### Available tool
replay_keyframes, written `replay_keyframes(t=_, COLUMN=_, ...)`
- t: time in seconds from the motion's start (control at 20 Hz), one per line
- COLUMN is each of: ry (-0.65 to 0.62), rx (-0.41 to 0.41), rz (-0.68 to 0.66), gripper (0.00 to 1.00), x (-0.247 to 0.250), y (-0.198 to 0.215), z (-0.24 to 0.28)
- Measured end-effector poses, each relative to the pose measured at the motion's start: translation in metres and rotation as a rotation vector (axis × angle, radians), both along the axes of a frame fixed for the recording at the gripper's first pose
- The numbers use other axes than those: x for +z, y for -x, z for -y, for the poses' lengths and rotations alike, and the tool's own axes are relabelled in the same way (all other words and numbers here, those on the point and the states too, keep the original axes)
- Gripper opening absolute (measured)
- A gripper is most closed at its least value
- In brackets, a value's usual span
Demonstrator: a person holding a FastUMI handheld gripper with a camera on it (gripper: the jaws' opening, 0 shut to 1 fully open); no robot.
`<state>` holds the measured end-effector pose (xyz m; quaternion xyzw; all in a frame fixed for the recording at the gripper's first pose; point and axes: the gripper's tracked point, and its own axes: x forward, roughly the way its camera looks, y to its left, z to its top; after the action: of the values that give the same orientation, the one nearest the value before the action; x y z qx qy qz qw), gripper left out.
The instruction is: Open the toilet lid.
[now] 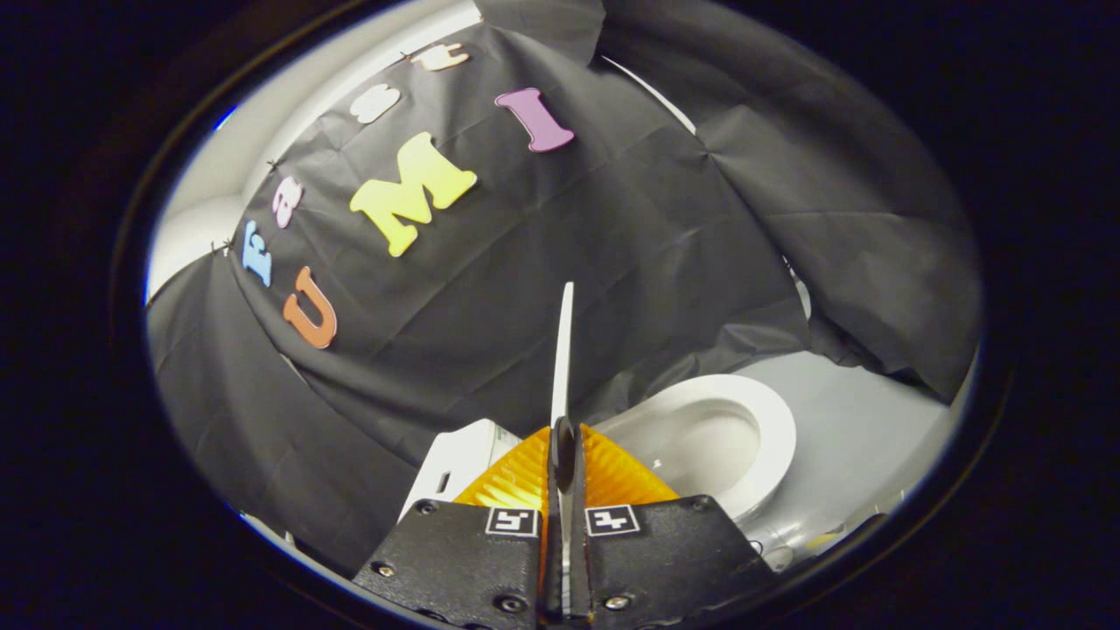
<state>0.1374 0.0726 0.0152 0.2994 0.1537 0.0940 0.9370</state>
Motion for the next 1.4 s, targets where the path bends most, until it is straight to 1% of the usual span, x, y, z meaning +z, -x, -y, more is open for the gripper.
replay_keyframes(t=0.2, ry=0.029, rx=0.008, rz=0.018, gripper=0.07, x=0.013, y=0.003, z=-0.02)
replay_keyframes(t=0.5, ry=0.119, rx=0.005, rz=0.049, gripper=0.07, x=0.026, y=0.008, z=-0.047)
replay_keyframes(t=0.75, ry=0.167, rx=0.018, rz=0.067, gripper=0.07, x=0.035, y=0.01, z=-0.07)
replay_keyframes(t=1.1, ry=0.235, rx=0.039, rz=0.091, gripper=0.07, x=0.05, y=0.014, z=-0.111)
replay_keyframes(t=1.4, ry=0.327, rx=0.053, rz=0.121, gripper=0.07, x=0.057, y=0.016, z=-0.148)
